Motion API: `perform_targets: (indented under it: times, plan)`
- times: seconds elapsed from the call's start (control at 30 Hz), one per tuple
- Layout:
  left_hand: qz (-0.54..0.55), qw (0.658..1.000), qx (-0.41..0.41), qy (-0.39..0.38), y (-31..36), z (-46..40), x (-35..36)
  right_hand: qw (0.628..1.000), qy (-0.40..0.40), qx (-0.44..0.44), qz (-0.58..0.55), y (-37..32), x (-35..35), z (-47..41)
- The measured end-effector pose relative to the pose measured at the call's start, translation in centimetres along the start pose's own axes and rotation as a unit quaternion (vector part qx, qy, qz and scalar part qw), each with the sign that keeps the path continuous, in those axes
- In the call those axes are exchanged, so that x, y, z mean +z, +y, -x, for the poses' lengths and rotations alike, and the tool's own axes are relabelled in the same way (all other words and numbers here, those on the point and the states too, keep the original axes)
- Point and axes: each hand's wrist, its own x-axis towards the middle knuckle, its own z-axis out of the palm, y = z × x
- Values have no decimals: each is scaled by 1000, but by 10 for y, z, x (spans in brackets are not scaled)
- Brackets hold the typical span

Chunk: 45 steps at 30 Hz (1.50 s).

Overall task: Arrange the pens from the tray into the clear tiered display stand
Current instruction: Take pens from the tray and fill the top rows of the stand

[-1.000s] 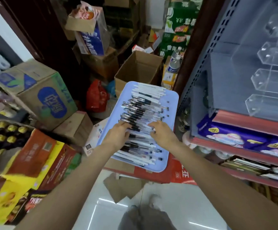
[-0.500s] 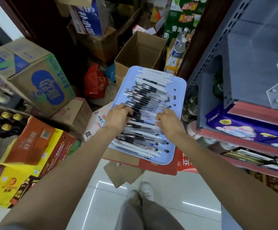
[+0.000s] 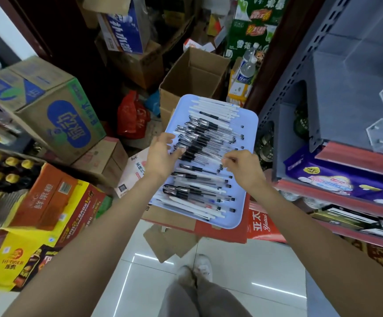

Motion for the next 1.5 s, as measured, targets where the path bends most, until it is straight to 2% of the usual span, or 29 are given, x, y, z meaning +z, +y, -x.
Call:
perform_targets:
  times: [0.07,0.13,0.23,0.3,0.33,0.47,0.53,0.6,0.7,0.77,0.87,0.93,1.03,1.1,1.2,1.3,1.4,1.5]
  plan:
    - [112,990,-82,0,13,2,-2,996,11,11,-84,-7,-5,5]
    - [211,969,-116,-50,28,3,-2,984,9,14,-180,-16,-10,9]
    - [334,928,-101,-128,58,8,1,967,-12,11,-255,-28,-22,15]
    - [393,905,-72,-143,81,10,2,961,-23,3,-277,-35,-36,19]
    - [398,905,-54,-138,92,10,2,962,-25,-1,-274,-37,-46,21]
    - [337,935,19,-105,140,9,4,983,8,-12,-182,-38,-94,24]
    - [275,953,78,-99,167,8,8,985,78,-39,-150,-33,-123,26]
    - [190,963,157,-110,195,9,17,972,148,-74,-167,-28,-157,29]
    - [74,954,250,-149,242,19,38,950,180,-109,-232,-11,-216,38]
    - [55,942,277,-181,273,27,58,940,189,-129,-253,7,-254,45]
    - [27,931,320,-172,319,34,92,923,201,-144,-293,42,-305,55]
    - [3,932,338,-128,346,35,115,919,211,-146,-298,68,-334,60]
    - [-61,928,366,24,380,35,142,905,248,-142,-316,107,-374,62]
    - [-87,921,368,91,397,36,155,891,279,-131,-334,129,-396,61]
    - [-96,924,358,95,418,38,172,874,302,-122,-360,154,-420,52]
    - [-100,935,334,60,432,37,184,864,304,-112,-386,168,-436,42]
    - [-100,937,331,43,441,34,188,873,298,-105,-372,174,-446,24]
    - [-100,929,348,74,445,32,183,891,296,-108,-328,174,-450,5]
